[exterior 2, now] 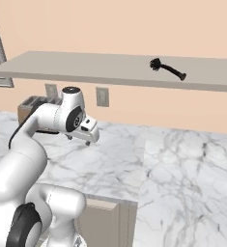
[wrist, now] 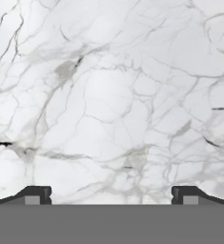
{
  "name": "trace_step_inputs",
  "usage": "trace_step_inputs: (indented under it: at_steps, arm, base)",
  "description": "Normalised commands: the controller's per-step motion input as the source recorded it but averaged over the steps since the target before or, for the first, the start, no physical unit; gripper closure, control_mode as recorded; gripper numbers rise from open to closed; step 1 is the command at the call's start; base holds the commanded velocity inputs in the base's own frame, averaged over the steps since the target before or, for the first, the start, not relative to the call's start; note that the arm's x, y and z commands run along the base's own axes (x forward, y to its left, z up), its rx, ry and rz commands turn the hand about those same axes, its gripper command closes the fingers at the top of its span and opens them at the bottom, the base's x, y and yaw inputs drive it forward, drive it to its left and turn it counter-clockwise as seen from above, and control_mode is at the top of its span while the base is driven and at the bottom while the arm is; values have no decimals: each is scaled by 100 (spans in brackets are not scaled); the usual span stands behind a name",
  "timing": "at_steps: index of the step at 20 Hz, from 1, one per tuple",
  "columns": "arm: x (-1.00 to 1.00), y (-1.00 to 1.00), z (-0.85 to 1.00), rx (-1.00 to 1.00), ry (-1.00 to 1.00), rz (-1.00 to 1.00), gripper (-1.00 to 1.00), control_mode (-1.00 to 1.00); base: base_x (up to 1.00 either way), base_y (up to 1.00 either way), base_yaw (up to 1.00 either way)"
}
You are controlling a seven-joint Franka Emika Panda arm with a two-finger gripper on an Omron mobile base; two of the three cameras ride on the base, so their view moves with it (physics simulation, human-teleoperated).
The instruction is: Locate and retrieve the soap dispenser and dish brush from the cabinet. Place them next to the sink.
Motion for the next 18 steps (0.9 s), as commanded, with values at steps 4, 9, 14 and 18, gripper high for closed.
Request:
trace_step_inputs:
  at_steps: [4, 9, 14, 18]
  arm:
    - [0, 0, 0, 0, 0, 0, -100, 100]
    - [0, 0, 0, 0, 0, 0, -100, 100]
    - [0, 0, 0, 0, 0, 0, -100, 100]
    - [6, 0, 0, 0, 0, 0, -100, -100]
  base:
    - [3, -86, -22]
    - [30, -61, -15]
    - [40, -28, -9]
    - [24, -8, -5]
